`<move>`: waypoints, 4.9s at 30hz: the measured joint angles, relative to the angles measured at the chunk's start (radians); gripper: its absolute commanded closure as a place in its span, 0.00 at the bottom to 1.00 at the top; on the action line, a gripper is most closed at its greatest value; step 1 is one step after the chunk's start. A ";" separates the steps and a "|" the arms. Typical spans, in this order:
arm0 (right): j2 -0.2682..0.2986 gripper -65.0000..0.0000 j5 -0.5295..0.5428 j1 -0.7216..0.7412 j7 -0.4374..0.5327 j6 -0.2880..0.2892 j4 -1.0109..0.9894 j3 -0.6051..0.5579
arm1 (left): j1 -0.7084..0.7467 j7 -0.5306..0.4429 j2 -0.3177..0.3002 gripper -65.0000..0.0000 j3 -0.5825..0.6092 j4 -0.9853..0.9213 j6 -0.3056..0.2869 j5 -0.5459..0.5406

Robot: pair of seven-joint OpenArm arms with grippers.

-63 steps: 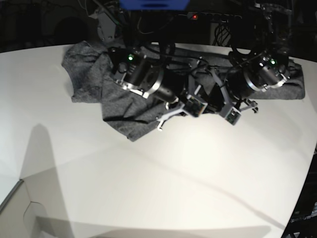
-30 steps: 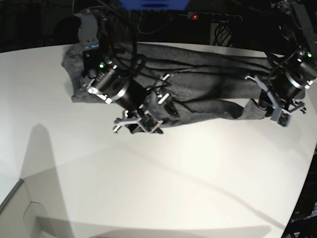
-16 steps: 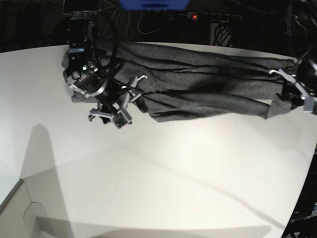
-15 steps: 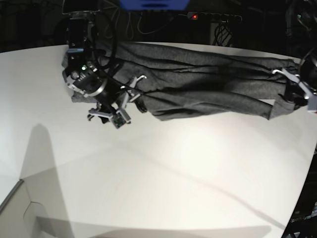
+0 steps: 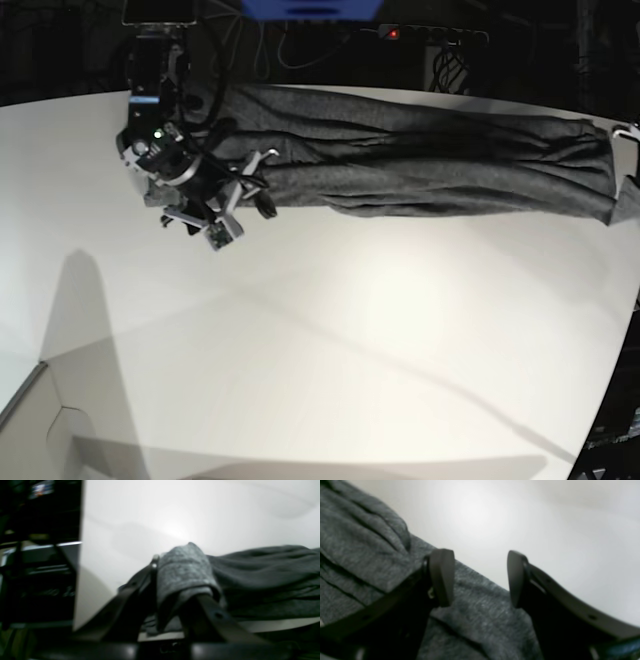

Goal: Layout the t-shirt on the table in an organized manner, then fold the t-shirt properly

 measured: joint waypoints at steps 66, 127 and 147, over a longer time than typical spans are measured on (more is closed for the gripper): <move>0.072 0.48 0.003 -0.090 0.115 0.000 0.002 0.076 | -0.293 -0.267 0.097 0.80 0.091 -0.566 0.000 0.641; 0.071 0.48 0.003 -0.087 0.115 0.000 0.026 0.068 | -0.296 -0.129 -0.016 0.52 0.051 -0.676 0.000 0.643; 0.069 0.48 0.003 -0.084 0.115 0.000 0.026 0.067 | -0.286 -0.011 0.015 0.22 -0.002 -0.679 0.000 0.364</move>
